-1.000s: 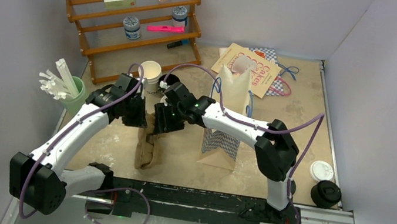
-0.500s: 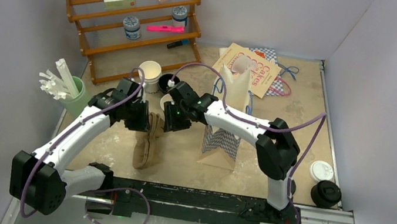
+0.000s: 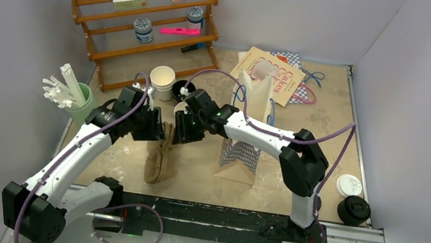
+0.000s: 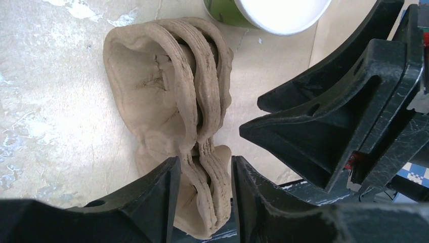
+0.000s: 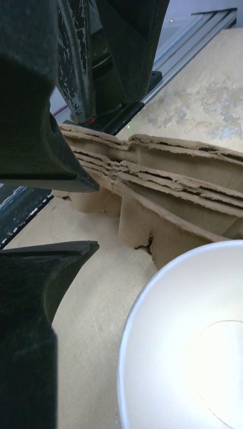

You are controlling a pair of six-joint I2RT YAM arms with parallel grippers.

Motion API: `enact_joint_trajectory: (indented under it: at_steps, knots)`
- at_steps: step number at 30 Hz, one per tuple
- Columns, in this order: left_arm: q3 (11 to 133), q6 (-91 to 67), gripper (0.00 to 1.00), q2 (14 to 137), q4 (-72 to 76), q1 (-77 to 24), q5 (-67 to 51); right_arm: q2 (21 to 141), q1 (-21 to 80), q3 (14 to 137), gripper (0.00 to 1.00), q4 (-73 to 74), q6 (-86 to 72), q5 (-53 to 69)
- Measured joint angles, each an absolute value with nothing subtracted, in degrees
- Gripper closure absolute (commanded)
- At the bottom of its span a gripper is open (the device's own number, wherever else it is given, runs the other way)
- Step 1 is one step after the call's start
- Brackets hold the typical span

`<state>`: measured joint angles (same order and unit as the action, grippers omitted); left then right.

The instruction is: Pack the takeout coffee

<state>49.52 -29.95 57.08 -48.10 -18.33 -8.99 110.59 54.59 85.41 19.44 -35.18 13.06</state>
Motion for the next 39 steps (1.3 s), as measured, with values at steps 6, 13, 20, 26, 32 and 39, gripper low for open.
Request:
enact_joint_trajectory:
  at_steps: [6, 13, 20, 26, 32, 39]
  knots:
    - [46.83, -30.89, 0.56, 57.28, -44.93, -18.33, -8.56, 110.59, 54.59, 85.54, 0.64, 18.98, -36.71, 13.04]
    - [44.95, -31.90, 0.57, 57.87, -39.38, -18.33, -8.51, 110.59, 54.59, 85.56, 0.65, 17.85, -38.61, 13.02]
    - [44.95, -31.88, 0.58, 59.53, -36.18, -18.33, -8.05, 110.65, 54.59, 86.04, 0.66, 16.60, -40.27, 12.40]
    - [44.95, -31.83, 0.59, 62.26, -35.20, -18.04, -6.61, 111.48, 54.41, 87.31, 0.68, 16.32, -41.50, 11.40]
    - [44.95, -31.70, 0.61, 63.99, -34.39, -18.00, -6.17, 113.38, 53.91, 88.33, 0.69, 16.29, -42.35, 11.29]
    - [44.84, -31.66, 0.58, 65.65, -32.49, -17.56, -6.85, 114.24, 53.36, 88.44, 0.69, 16.19, -42.92, 11.77]
